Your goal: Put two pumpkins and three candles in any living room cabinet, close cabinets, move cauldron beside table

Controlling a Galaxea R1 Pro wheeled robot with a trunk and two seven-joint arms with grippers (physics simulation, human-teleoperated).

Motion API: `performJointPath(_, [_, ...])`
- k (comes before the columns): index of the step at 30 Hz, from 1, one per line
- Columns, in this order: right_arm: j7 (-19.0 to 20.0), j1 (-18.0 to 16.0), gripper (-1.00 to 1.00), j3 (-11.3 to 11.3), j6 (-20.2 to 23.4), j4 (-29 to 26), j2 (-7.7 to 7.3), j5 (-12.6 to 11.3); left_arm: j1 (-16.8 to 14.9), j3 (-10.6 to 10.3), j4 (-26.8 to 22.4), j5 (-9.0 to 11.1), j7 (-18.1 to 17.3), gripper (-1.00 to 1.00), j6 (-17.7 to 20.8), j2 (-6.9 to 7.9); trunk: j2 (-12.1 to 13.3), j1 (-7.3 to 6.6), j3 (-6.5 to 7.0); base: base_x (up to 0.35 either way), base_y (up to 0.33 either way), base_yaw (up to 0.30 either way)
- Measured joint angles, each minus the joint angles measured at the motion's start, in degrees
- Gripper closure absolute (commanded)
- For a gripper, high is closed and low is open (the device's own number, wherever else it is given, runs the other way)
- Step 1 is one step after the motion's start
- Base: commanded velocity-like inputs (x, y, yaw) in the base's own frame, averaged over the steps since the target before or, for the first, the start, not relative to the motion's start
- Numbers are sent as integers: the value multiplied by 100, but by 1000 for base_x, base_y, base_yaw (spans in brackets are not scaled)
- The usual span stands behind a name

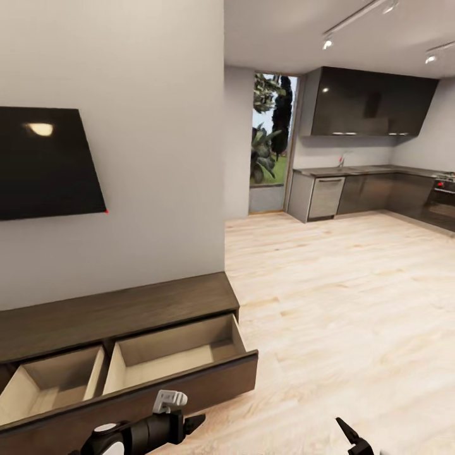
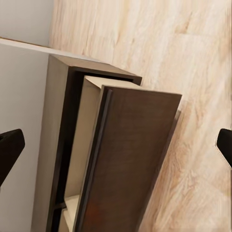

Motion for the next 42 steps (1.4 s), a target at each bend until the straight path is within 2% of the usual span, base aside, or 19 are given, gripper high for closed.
performJointPath(27, [15,0,-100,4,0,0,0,5,3,-8,145,-4,6,-100,0,-38,0,0,-82,0,0,-268])
performJointPath(42, [12,0,-100,4,0,3,0,9,-4,-8,193,0,8,-100,0,-142,0,0,-123,0,0,-272])
